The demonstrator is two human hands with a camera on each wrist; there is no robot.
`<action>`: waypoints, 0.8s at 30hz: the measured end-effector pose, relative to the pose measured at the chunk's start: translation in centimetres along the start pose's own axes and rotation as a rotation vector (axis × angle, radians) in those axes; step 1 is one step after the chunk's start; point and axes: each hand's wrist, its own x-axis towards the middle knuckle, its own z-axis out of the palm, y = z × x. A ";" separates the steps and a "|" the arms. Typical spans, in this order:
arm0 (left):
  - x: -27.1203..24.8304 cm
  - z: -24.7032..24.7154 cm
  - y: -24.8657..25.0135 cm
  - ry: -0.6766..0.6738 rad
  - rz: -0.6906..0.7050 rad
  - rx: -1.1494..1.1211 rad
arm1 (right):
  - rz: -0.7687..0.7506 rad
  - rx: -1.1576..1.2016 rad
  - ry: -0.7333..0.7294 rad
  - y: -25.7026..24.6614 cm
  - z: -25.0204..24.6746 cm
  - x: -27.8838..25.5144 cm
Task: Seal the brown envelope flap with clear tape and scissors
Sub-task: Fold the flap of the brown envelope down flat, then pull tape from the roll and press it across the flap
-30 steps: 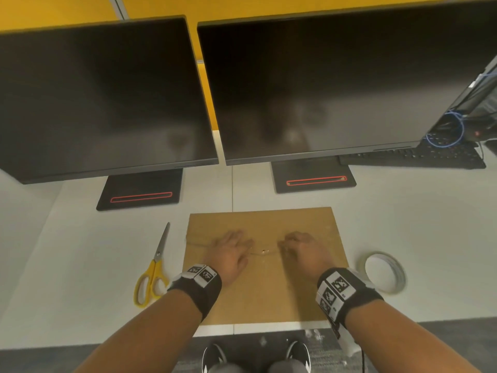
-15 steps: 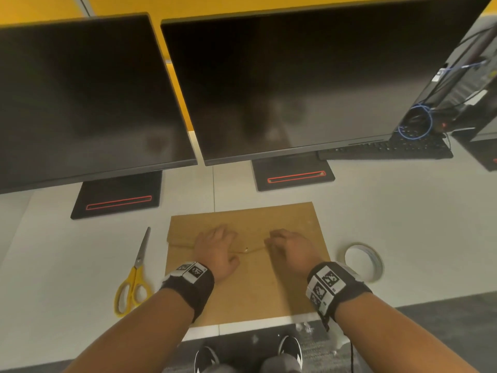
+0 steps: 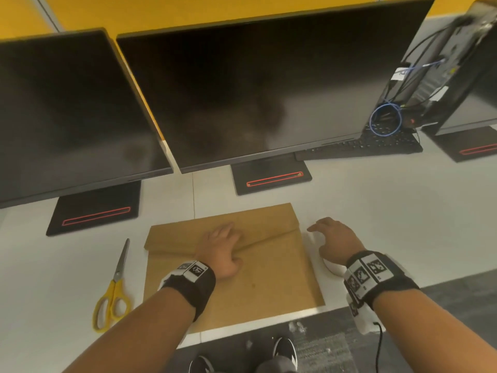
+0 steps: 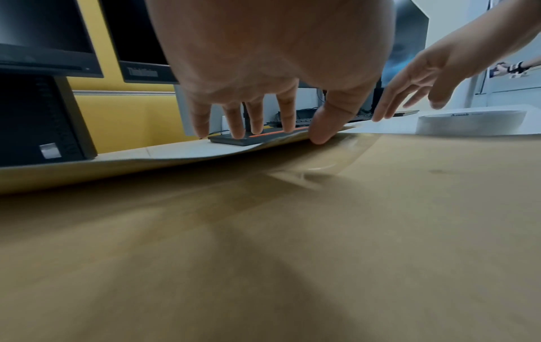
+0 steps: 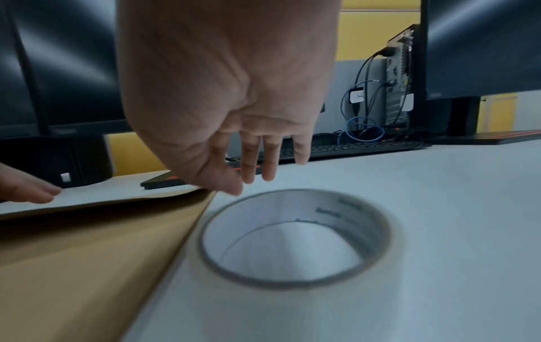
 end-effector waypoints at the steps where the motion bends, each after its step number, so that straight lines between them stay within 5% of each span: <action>1: 0.2 0.1 0.3 -0.015 0.004 -0.001 | 0.014 -0.009 -0.006 0.5 0.0 -0.1; 18: 1.0 1.5 1.4 -0.012 -0.042 -0.040 | 0.102 0.058 -0.045 3.3 -0.4 -0.3; 24: 1.1 0.9 1.4 0.044 -0.001 -0.063 | 0.002 0.137 0.004 0.7 -2.9 0.6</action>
